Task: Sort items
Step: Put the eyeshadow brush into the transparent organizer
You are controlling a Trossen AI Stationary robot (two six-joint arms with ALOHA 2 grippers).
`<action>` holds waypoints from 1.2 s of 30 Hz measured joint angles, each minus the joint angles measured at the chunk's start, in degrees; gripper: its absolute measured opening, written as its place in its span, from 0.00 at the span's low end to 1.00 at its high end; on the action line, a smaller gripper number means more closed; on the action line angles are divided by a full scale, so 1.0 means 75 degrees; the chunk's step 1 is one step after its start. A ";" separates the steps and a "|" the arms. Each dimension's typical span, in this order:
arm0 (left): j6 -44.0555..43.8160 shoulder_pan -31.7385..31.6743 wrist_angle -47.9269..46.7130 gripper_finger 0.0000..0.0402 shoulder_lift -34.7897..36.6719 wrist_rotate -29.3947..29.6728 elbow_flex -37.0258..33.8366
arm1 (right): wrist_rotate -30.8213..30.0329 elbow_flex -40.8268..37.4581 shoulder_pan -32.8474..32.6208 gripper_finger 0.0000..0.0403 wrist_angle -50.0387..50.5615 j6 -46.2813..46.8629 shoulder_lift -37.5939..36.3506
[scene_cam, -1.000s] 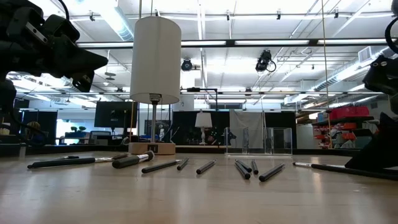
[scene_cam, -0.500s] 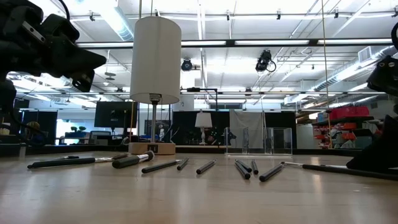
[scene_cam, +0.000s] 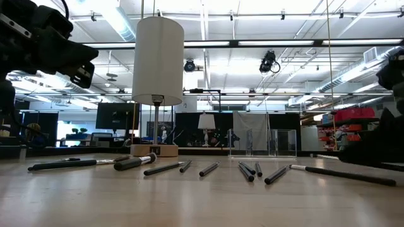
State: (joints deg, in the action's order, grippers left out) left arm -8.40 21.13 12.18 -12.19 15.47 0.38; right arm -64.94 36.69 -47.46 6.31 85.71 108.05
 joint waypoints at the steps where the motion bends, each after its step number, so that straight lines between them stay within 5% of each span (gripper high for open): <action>1: 0.0062 0.0112 0.0181 0.01 -0.0143 0.0129 0.0000 | -0.0078 -0.0003 0.0043 0.00 -0.0298 -0.0319 0.0000; 15: 0.0294 0.0568 0.3240 0.01 -0.3597 0.0523 0.0000 | -0.0597 0.0021 0.0666 0.00 -0.6265 -0.6383 -0.0024; 23: 0.0566 0.0514 0.5992 0.01 -0.6209 0.0214 0.0009 | 0.0605 0.0042 0.1197 0.00 -1.0075 -1.0017 -0.0047; 29: 0.0920 0.0415 0.6721 0.09 -0.8240 0.0037 0.0942 | 0.1685 0.0584 0.1648 0.00 -1.0434 -1.0947 -0.0047; 36: 0.1268 0.0042 0.6889 0.33 -1.0059 -0.0496 0.2452 | 0.2550 0.1239 0.1826 0.00 -1.0420 -1.1814 -0.0050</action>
State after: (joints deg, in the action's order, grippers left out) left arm 1.11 21.44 63.85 -87.63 11.75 18.78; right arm -45.82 45.98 -33.76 -71.83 -2.90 107.68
